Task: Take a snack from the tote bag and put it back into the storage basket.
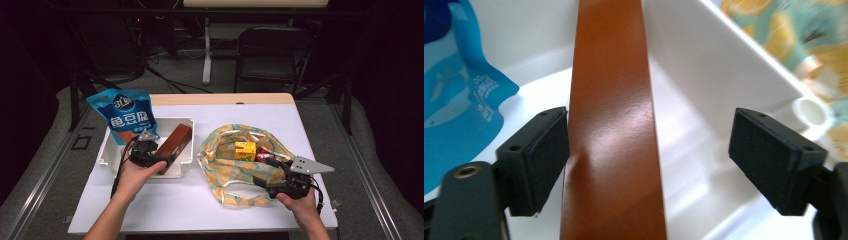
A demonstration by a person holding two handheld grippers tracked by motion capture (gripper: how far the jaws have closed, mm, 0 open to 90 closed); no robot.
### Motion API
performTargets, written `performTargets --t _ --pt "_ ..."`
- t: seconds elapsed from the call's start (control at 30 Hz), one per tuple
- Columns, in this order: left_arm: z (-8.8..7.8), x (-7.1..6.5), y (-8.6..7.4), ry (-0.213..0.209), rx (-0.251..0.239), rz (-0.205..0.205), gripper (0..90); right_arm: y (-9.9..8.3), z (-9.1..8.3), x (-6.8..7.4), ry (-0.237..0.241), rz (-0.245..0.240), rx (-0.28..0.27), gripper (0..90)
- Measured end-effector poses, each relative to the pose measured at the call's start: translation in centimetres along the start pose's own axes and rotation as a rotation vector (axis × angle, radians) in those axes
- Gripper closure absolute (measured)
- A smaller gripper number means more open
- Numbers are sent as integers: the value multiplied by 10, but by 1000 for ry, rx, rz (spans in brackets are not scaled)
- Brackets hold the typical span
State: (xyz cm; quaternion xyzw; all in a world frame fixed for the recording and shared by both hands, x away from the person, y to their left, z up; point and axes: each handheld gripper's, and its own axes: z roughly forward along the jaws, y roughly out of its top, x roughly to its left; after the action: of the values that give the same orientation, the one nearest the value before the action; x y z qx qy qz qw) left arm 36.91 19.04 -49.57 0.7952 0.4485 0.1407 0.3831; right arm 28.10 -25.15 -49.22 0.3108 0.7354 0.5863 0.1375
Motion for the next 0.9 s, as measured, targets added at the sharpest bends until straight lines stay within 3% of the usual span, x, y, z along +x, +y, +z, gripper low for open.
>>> performTargets --t 0.1,0.17,0.2,0.27,0.3,0.5,0.63,0.9 --pt "-11 -2 -3 24 -41 1 357 -1 1 0 -2 4 -2 176" --pt "-16 -4 -7 21 -65 4 535 -1 1 0 -3 -3 8 176" --pt "-18 -5 -9 18 -60 27 626 -1 1 0 -1 -5 12 176" --pt "-22 -8 -13 -7 -62 35 857 -1 1 0 0 -2 10 176" --pt "-23 -9 -15 -18 -66 32 900 -2 2 0 0 0 9 176" --pt "-8 -21 -27 -30 0 59 900 -3 4 0 1 1 15 177" --pt "3 -22 -36 8 38 49 900 -3 5 1 4 -3 18 178" --pt "-2 -2 -47 83 47 -12 900 -4 4 -1 -1 8 16 181"
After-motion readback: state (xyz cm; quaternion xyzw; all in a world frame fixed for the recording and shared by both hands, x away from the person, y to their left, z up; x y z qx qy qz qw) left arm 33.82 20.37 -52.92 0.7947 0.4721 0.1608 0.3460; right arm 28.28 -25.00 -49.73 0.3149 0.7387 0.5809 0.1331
